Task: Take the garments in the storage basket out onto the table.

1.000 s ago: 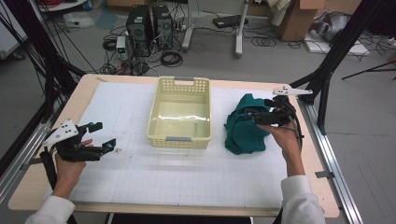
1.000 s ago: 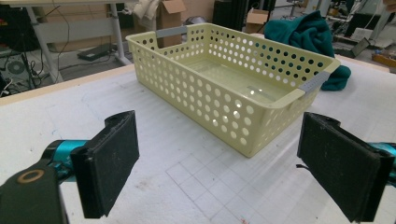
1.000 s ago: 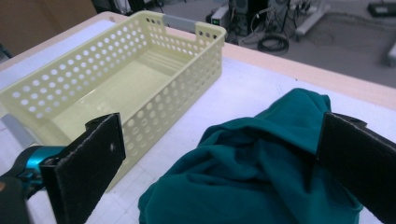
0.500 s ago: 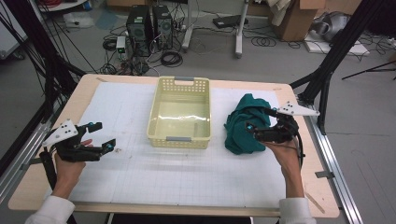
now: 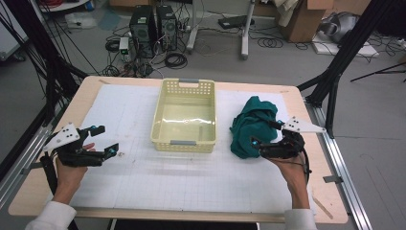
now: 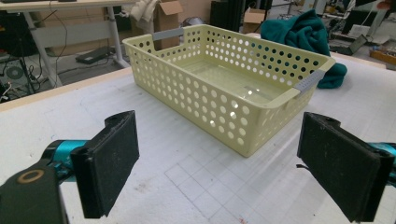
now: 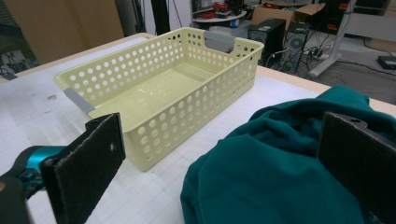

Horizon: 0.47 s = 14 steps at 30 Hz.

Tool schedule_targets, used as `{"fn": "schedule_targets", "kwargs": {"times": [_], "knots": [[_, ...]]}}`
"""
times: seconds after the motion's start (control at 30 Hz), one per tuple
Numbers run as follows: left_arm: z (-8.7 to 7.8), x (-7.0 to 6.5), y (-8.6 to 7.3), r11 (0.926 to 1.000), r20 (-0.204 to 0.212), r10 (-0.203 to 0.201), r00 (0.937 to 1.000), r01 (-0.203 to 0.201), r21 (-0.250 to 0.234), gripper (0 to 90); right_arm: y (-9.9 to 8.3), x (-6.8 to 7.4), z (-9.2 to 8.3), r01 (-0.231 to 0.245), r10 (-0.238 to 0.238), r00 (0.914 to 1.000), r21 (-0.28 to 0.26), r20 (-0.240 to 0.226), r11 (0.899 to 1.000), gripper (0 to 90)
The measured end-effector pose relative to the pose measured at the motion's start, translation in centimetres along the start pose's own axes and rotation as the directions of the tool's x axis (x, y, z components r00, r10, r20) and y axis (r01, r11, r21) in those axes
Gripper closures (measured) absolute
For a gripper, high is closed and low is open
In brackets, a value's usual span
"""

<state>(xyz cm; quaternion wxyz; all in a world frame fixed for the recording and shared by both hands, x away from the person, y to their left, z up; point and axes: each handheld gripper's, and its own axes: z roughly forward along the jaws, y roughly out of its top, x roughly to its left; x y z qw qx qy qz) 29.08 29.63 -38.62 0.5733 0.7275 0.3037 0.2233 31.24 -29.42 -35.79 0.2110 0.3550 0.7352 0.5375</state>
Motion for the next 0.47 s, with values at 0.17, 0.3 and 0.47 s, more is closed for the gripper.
{"fn": "schedule_targets", "kwargs": {"times": [0.17,0.3,0.47], "knots": [[-0.17,0.14,0.00,1.0000,-0.003,-0.003,1.0000,0.003,-0.001,13.1,-0.24,0.09,0.25,0.001,-0.001,1.0000,0.011,-0.003,1.000,0.4],[-0.22,0.16,0.00,1.0000,-0.002,-0.001,1.0000,0.001,-0.001,13.1,-0.26,0.15,0.31,0.000,0.000,1.0000,0.015,-0.004,1.000,0.4],[-0.18,0.19,0.02,1.0000,-0.003,-0.002,1.0000,0.002,-0.006,13.1,-0.23,0.17,0.23,0.005,-0.004,1.0000,0.008,-0.006,1.000,0.4]]}}
